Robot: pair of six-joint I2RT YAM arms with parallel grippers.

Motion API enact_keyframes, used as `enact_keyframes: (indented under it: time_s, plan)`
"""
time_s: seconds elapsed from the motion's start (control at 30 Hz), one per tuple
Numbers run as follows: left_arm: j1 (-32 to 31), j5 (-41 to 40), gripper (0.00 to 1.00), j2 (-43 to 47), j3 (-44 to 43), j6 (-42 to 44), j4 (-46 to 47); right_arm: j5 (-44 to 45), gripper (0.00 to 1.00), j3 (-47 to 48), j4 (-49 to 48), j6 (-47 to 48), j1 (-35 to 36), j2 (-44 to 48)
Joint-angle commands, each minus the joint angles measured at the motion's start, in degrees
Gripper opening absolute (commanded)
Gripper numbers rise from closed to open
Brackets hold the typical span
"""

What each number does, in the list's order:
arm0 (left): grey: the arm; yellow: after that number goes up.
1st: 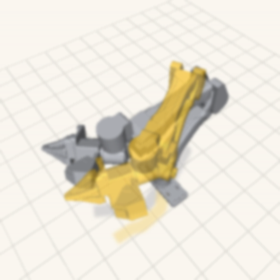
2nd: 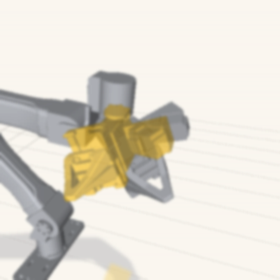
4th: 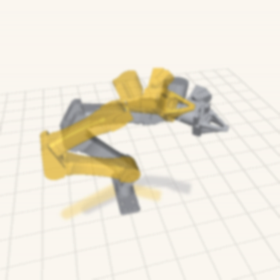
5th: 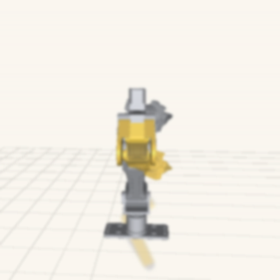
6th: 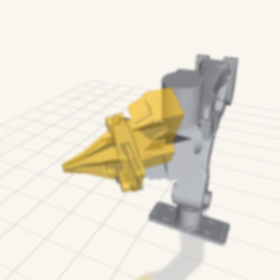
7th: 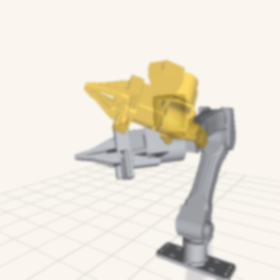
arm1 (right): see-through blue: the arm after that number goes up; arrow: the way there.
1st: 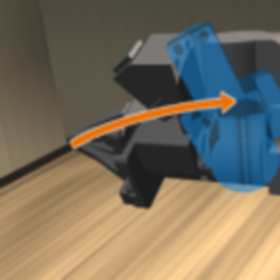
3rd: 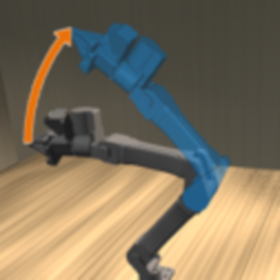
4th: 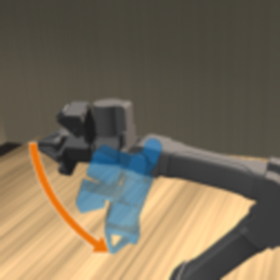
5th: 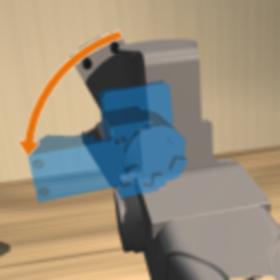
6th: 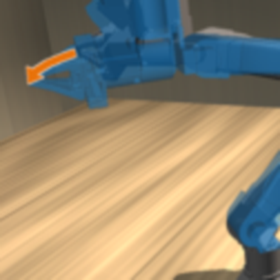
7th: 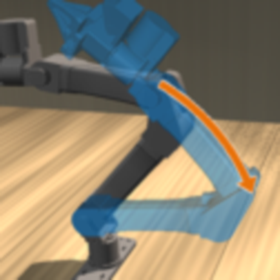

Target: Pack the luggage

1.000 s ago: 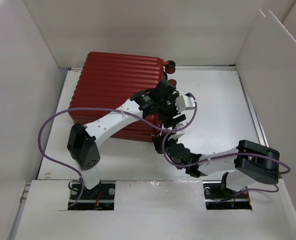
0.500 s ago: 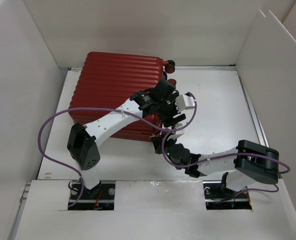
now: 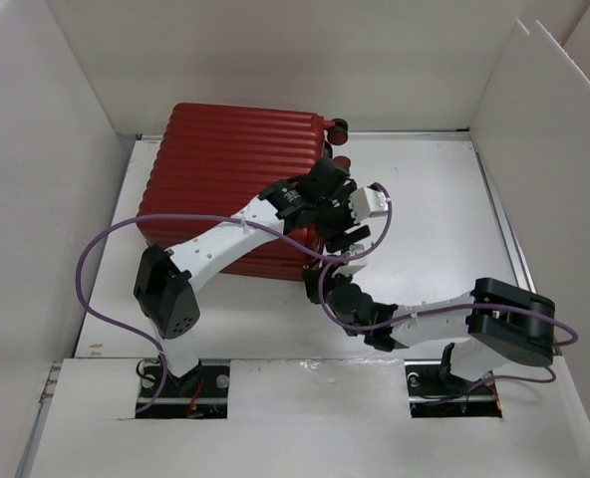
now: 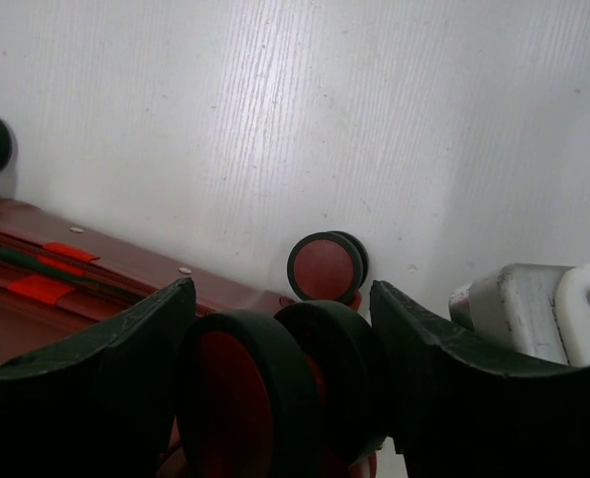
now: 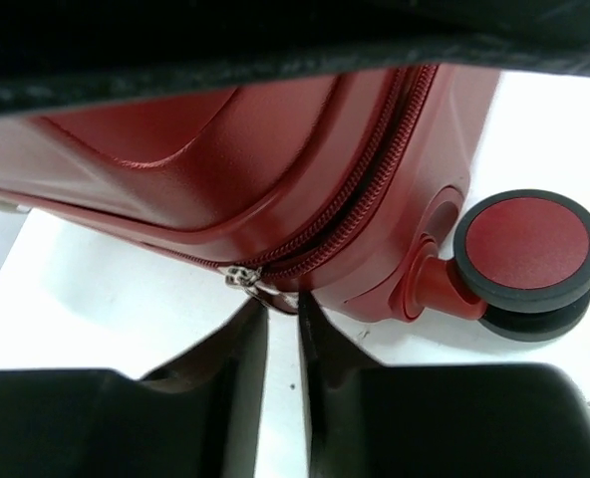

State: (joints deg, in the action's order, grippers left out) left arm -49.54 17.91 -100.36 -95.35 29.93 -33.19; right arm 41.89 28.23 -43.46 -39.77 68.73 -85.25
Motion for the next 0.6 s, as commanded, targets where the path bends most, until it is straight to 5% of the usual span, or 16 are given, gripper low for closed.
enact_keyframes:
  time_s: [0.0, 0.17, 0.43, 0.57]
  plan:
    - [1.8, 0.1, 0.0, 3.5, -1.8, -2.2, 9.0, 0.8, 0.19, 4.0, 0.0, 0.7, -0.3, -1.7]
    - [1.8, 0.1, 0.0, 3.5, -1.8, -2.2, 9.0, 1.4, 0.0, 6.0, 0.0, 0.7, 0.4, -2.3]
    - [1.8, -0.4, 0.0, 4.0, -1.2, -1.7, 9.0, 8.2, 0.0, 4.3, 2.0, -0.7, 2.5, -1.0]
    - [1.8, -2.2, 0.0, 4.0, -1.2, -1.7, 8.3, 13.1, 0.0, 3.6, 14.1, -9.0, 2.5, 1.0]
